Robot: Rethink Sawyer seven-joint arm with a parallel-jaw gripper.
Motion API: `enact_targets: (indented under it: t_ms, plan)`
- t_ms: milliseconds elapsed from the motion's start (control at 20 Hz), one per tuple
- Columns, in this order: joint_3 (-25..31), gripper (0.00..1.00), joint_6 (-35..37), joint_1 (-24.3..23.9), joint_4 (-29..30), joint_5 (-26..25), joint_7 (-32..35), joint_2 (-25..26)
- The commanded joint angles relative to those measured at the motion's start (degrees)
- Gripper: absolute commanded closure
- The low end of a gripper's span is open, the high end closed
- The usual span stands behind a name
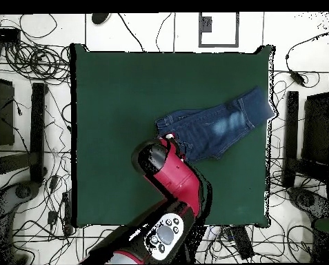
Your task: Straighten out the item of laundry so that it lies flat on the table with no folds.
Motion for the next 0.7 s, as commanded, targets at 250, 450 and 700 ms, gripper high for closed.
enact_targets:
  t_ms: [250,450,700]
  plan:
    - [4.23,0.00,2.11,-0.76,-8.65,0.60,14.56,4.01]
    - [4.26,0.00,2.31,-0.79,-9.95,0.83,15.18,4.92]
    - [3.94,0.00,2.70,-0.48,-10.50,1.02,15.76,5.24]
